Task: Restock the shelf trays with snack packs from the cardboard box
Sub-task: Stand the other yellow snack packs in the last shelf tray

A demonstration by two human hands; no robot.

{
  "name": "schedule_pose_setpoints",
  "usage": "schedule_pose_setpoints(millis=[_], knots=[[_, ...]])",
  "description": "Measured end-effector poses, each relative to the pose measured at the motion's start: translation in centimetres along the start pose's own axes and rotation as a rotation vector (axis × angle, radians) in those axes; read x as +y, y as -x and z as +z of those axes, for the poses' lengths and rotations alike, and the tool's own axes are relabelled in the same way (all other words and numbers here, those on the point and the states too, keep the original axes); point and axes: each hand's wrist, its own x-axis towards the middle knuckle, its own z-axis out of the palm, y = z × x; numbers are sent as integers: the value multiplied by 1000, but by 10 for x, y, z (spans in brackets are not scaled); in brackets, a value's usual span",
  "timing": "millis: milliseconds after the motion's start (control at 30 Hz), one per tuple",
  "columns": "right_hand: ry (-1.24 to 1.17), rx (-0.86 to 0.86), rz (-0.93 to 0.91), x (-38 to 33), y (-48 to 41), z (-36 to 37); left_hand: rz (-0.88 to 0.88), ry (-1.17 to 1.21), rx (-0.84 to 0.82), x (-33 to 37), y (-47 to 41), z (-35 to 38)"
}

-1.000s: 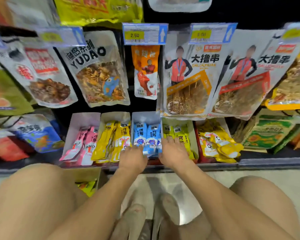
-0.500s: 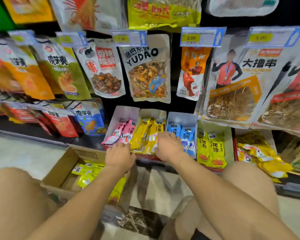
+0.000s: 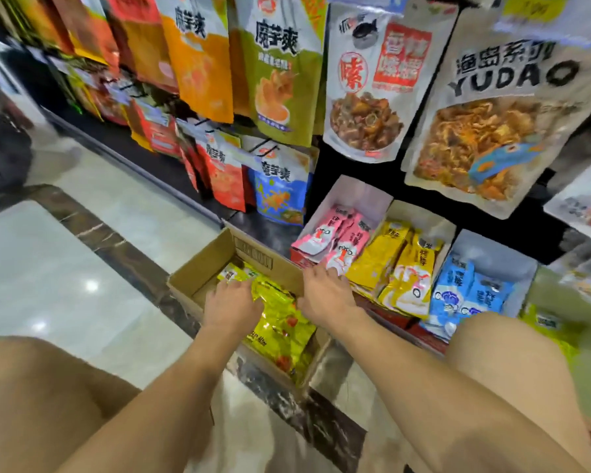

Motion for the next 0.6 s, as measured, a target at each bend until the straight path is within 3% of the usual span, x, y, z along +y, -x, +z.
schedule_pose_setpoints(millis=[167, 600], knots=[[-5, -99, -94, -32, -38, 34, -61, 26, 4, -29, -16, 22], [-77, -524, -31, -43, -74, 177, -29, 8, -181, -62, -82, 91]])
